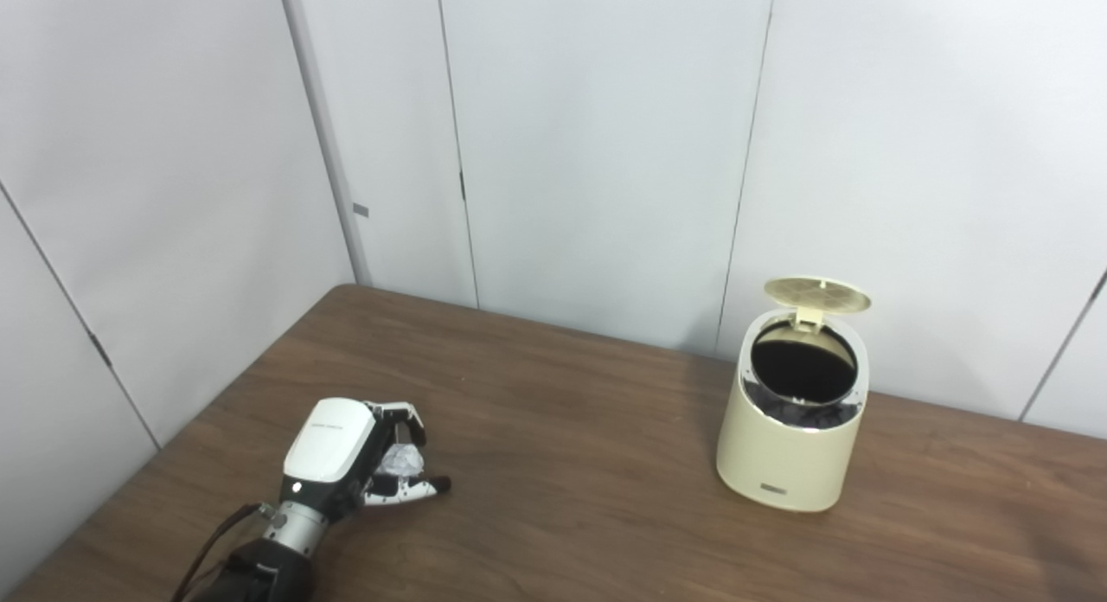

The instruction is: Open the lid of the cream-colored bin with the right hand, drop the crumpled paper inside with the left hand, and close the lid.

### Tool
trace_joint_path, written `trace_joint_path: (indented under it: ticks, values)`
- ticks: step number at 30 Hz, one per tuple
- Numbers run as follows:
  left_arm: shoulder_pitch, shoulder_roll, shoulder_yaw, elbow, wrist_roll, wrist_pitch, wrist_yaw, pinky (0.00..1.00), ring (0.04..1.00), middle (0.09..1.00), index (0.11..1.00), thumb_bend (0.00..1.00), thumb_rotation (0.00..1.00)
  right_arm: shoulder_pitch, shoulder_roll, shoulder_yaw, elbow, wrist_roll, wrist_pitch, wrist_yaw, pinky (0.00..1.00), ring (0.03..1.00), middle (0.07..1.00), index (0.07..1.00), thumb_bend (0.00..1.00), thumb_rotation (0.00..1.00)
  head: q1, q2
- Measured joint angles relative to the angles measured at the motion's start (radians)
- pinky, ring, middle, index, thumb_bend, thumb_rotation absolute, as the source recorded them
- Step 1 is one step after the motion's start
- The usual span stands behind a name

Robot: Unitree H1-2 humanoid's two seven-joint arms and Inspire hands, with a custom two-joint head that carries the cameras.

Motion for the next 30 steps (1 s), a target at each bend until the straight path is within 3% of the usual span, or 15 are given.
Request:
trace_joint_path:
  ticks: [4, 7, 15, 19, 24, 30]
  values:
    - [0.016, -0.024, -0.006, -0.088, 0.003, 0.001, -0.029, 0.13, 0.168, 0.216, 0.47, 0.51, 0.03, 0.001, 0.007, 0.0, -0.008, -0.037, 0.003, -0.015, 0.74, 0.859, 0.872, 0.884, 0.92, 0.79, -0.018, -0.011]
    - [0.016, -0.048, -0.016, -0.136, 0.01, -0.037, -0.04, 0.15, 0.18, 0.229, 0.47, 0.51, 0.03, 0.0, 0.016, 0.002, -0.016, -0.054, 0.004, -0.022, 0.73, 0.855, 0.872, 0.88, 0.9, 0.78, -0.028, -0.014]
    - [-0.048, -0.033, 0.018, -0.222, 0.029, -0.085, -0.062, 0.13, 0.168, 0.226, 0.47, 0.51, 0.03, -0.003, 0.054, 0.016, -0.043, -0.087, 0.024, -0.042, 0.77, 0.866, 0.875, 0.887, 0.81, 0.68, -0.1, -0.038]
    - [-0.081, -0.038, 0.026, -0.334, 0.034, -0.084, -0.128, 0.13, 0.171, 0.231, 0.47, 0.51, 0.03, 0.0, 0.083, 0.029, -0.065, -0.095, 0.042, -0.043, 0.76, 0.856, 0.868, 0.88, 0.78, 0.64, -0.126, -0.049]
    - [-0.133, -0.054, 0.031, -0.381, 0.031, -0.089, -0.197, 0.12, 0.154, 0.211, 0.47, 0.51, 0.03, 0.0, 0.098, 0.042, -0.077, -0.118, 0.044, -0.053, 0.75, 0.844, 0.855, 0.854, 0.73, 0.53, -0.164, -0.066]
    - [-0.211, -0.095, 0.028, -0.441, 0.027, -0.104, -0.265, 0.11, 0.143, 0.199, 0.47, 0.51, 0.03, 0.002, 0.13, 0.057, -0.092, -0.158, 0.053, -0.071, 0.77, 0.848, 0.854, 0.852, 0.74, 0.49, -0.213, -0.081]
